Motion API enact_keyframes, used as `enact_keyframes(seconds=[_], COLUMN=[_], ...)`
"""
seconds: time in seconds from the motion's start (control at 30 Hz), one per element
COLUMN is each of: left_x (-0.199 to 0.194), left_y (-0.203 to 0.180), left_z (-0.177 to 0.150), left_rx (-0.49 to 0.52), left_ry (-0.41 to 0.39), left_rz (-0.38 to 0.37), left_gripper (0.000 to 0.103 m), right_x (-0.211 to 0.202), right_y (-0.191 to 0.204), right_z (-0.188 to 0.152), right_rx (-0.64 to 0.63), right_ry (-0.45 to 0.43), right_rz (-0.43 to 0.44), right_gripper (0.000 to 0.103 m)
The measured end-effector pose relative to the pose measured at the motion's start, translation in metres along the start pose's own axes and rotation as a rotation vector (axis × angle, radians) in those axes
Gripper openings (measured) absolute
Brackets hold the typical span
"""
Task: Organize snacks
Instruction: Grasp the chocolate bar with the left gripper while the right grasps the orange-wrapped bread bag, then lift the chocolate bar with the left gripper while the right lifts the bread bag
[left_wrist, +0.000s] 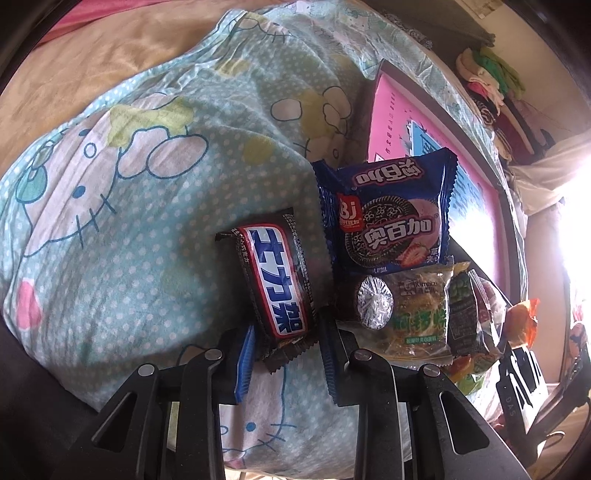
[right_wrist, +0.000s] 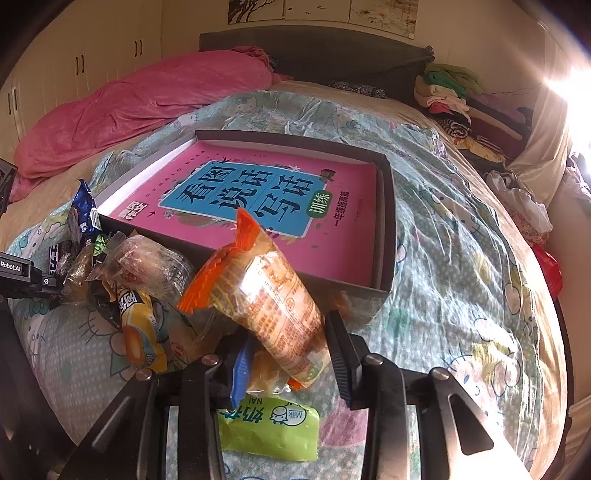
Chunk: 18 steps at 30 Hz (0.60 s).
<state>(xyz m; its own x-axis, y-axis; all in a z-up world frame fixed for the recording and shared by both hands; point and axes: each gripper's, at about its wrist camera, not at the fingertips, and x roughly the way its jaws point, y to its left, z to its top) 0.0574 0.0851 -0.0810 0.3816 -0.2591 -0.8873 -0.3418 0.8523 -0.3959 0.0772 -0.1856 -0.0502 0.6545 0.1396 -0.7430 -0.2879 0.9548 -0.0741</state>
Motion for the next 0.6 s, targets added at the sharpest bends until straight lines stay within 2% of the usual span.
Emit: enact_keyframes(seconds=[0.1, 0.33, 0.6], left_x=[-0.001, -0.012, -0.03], left_y=[0.002, 0.003, 0.002], left_z=[-0.001, -0.012, -0.023], left_rx=[0.0, 0.072, 0.105], left_ry=[-0.003, -0.021, -0.048], left_rz=[-0.024, -0.042, -0.068], left_gripper=[0.03, 0.03, 0.03], right_x=[-0.004, -0.014, -0.027], right_y=[-0.004, -0.015, -0.02], right_z=[0.0, 0.001, 0.004], right_rx=[0.021, 0.087, 0.128], right_ry=[-0.014, -0.045, -0.107], right_rz=[0.011, 0.066, 0.129], right_gripper=[0.031, 0.028, 0.028])
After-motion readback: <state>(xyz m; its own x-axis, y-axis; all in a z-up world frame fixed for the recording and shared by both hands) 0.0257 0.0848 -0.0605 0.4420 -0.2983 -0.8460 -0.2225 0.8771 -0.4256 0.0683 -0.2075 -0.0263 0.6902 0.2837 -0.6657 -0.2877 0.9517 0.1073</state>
